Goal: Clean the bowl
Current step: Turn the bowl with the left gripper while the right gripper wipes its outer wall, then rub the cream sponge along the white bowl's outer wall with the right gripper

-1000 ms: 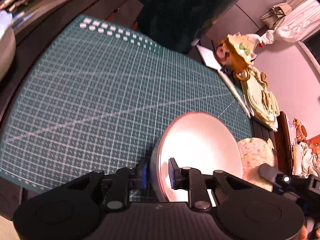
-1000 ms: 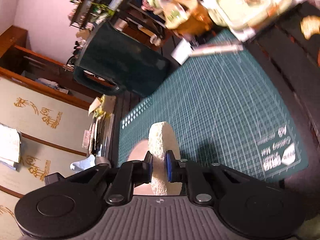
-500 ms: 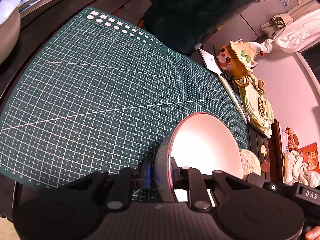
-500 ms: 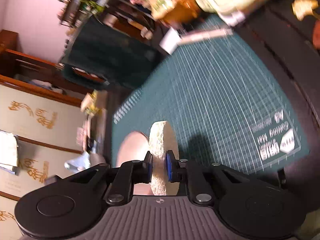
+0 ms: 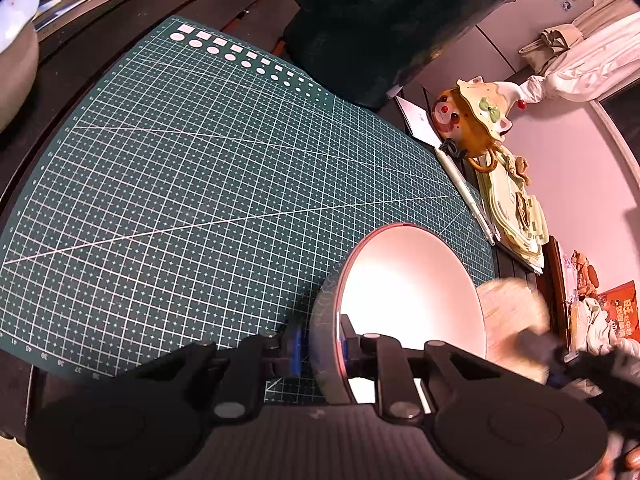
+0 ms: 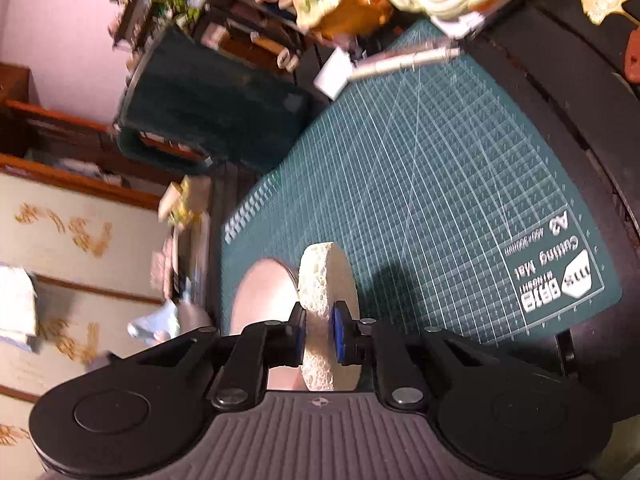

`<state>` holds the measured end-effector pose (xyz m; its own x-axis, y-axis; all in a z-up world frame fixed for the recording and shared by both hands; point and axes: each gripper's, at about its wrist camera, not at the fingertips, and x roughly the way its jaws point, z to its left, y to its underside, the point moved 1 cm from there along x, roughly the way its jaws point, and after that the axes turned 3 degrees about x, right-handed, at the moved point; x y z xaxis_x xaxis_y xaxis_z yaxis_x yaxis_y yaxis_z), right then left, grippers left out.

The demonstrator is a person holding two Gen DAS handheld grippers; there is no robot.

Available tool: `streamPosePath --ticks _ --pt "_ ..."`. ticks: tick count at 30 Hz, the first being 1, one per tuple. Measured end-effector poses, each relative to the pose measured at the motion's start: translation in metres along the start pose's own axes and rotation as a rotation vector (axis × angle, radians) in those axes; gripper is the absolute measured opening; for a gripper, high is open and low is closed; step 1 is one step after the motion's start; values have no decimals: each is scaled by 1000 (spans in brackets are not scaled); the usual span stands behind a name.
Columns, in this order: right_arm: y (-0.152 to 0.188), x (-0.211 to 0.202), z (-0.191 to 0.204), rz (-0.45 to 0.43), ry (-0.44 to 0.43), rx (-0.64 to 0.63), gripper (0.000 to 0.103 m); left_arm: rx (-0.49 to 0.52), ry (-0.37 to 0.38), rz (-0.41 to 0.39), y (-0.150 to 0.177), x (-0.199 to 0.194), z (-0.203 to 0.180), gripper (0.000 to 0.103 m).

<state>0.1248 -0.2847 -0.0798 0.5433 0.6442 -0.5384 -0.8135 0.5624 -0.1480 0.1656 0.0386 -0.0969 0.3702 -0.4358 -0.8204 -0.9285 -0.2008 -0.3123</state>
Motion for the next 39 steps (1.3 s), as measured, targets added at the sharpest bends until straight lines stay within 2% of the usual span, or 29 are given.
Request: streamPosePath --ticks 2,20,25,31,36,39 --pt "-1 -6 3 -21 -25 -5 14 5 -3 0 0 0 -1 17" --pt "8 19 -11 64 48 32 15 14 -5 -1 0 0 -2 17" --pt "-2 -1 2 -18 -33 18 16 16 -7 1 -1 0 -3 17" --pt "9 20 -10 59 43 21 17 16 -9 -2 -1 0 -4 16" --pt "-1 -2 1 -22 -36 24 17 20 -10 -1 -1 1 -4 16" --pt "2 5 -4 0 -17 28 17 19 -11 -2 -3 1 -6 16"
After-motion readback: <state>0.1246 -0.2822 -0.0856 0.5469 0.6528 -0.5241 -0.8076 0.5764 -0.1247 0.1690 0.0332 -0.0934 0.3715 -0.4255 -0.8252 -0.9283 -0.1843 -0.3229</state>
